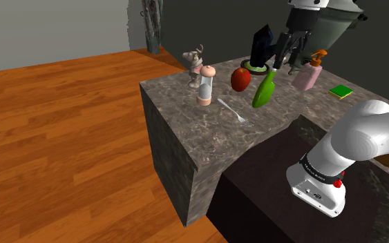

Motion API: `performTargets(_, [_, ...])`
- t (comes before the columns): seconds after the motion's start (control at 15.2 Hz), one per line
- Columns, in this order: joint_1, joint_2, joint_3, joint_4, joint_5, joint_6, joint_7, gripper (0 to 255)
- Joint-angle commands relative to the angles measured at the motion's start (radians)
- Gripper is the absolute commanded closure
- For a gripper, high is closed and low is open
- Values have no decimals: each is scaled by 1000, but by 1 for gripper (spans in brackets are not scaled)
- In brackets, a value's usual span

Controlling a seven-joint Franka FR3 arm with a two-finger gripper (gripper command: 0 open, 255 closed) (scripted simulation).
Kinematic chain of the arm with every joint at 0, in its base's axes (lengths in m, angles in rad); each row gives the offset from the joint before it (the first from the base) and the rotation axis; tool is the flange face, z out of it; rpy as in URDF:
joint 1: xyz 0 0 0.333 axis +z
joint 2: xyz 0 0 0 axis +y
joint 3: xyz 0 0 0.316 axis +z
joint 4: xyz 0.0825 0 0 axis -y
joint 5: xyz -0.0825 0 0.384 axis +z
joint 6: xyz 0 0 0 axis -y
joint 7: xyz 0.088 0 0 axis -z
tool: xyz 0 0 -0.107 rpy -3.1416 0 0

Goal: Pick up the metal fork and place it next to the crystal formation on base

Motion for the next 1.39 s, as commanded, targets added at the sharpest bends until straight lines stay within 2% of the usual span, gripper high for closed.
performTargets(0.0, [0,0,0,0,0,0,0,0])
performTargets(0.59, [5,88,84,-235,23,339,79,0])
performTargets(1.19, [-3,349,173,-353,25,730,173,0])
performTargets(1.32, [-5,380,179,-363,23,772,181,0])
